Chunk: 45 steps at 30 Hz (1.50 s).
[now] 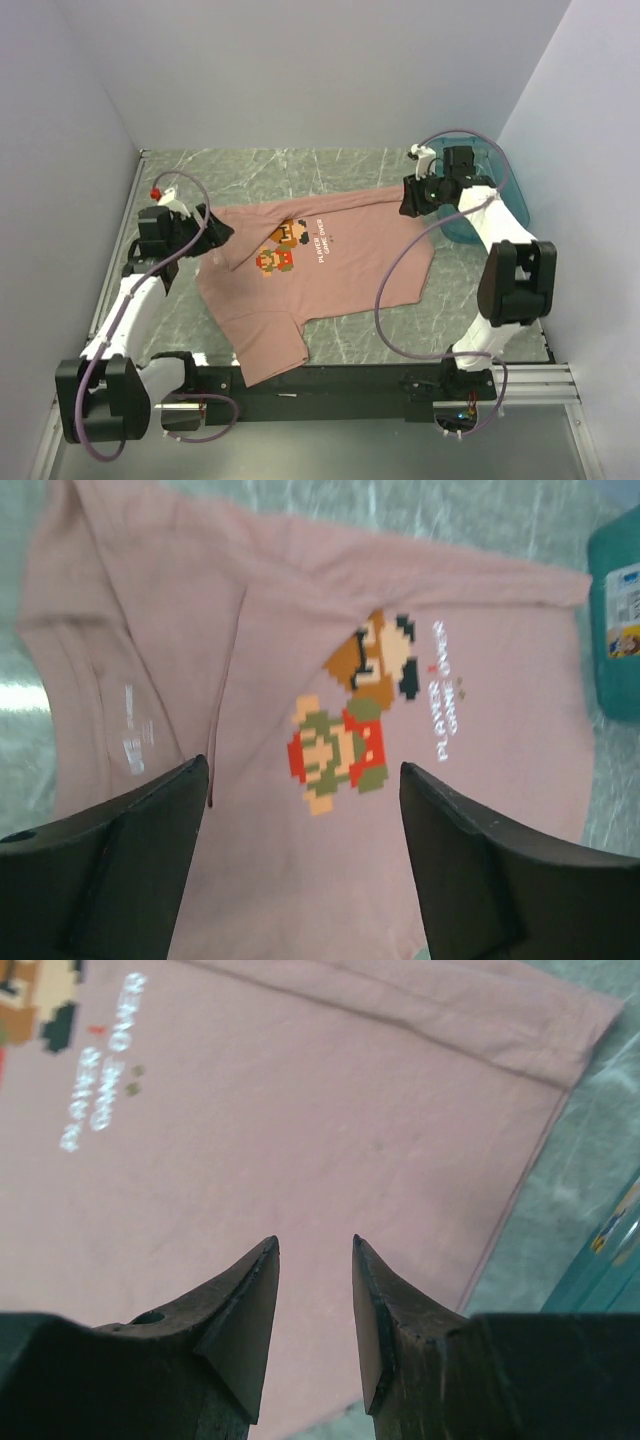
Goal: Fold and stack the t-shirts
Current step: Fold the tshirt
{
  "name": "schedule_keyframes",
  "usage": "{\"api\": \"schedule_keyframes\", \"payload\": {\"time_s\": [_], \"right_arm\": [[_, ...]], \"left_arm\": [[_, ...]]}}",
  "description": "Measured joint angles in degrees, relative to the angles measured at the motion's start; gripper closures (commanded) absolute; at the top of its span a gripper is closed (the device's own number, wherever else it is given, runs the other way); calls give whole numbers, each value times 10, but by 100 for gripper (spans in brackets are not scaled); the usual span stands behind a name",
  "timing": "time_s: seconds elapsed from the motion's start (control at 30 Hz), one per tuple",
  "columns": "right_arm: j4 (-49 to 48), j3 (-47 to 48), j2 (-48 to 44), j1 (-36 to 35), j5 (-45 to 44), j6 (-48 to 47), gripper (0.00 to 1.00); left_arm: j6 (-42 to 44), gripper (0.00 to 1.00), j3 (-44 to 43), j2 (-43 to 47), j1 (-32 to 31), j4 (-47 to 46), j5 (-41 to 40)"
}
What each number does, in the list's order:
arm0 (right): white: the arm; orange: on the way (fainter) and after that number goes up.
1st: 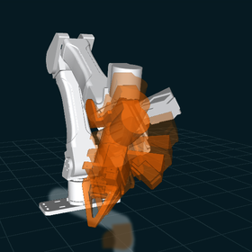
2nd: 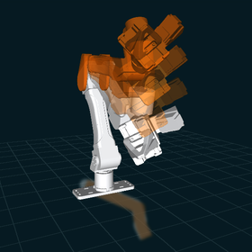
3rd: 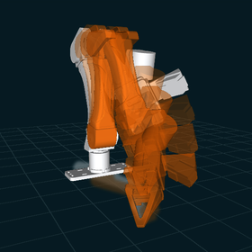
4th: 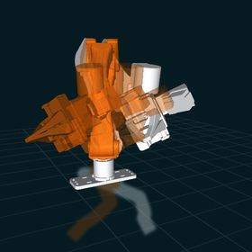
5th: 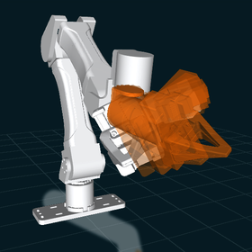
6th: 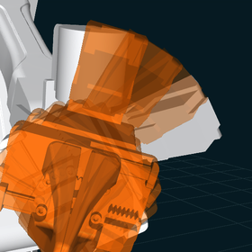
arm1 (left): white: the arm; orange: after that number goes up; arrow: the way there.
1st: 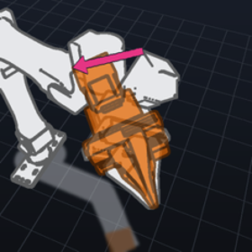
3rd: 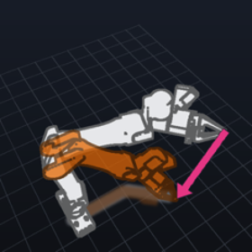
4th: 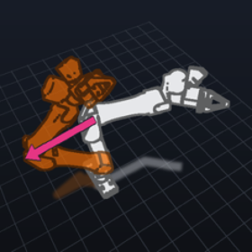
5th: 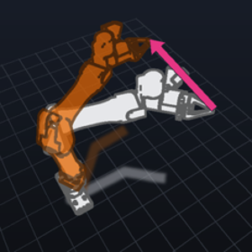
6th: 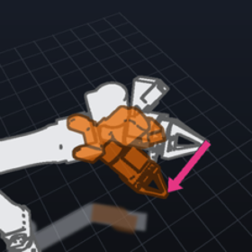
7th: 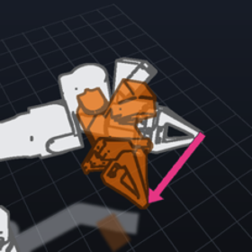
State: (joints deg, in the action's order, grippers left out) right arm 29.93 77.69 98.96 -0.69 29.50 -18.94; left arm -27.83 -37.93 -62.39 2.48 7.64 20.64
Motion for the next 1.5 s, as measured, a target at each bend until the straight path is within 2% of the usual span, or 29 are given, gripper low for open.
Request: {"api": "schedule_keyframes", "payload": {"time_s": [0.1,0.13,0.23,0.33,0.47,0.6,1.1,1.37,1.47,1.5], "right_arm": [[17,-26,-52,0,24,0,57],[21,-36,-70,0,35,0,57],[37,-67,-122,0,66,0,57],[46,-84,-146,0,85,1,57],[49,-106,-158,0,104,5,57],[52,-109,-155,10,113,7,57],[53,-114,-144,21,133,11,57],[53,-114,-143,31,137,10,57],[54,-114,-143,38,138,11,57],[54,-114,-143,40,139,11,57]], "left_arm": [[10,26,-52,-18,1,9,-5],[17,35,-90,-56,0,13,5],[37,44,-202,-197,0,15,42],[60,45,-256,-308,-5,32,54],[88,46,-279,-384,-17,87,54],[111,45,-296,-400,-29,117,49],[140,47,-306,-451,-61,132,-1],[151,61,-311,-456,-77,143,-21],[151,71,-313,-459,-81,146,-21],[151,78,-313,-459,-82,146,-21]]}}
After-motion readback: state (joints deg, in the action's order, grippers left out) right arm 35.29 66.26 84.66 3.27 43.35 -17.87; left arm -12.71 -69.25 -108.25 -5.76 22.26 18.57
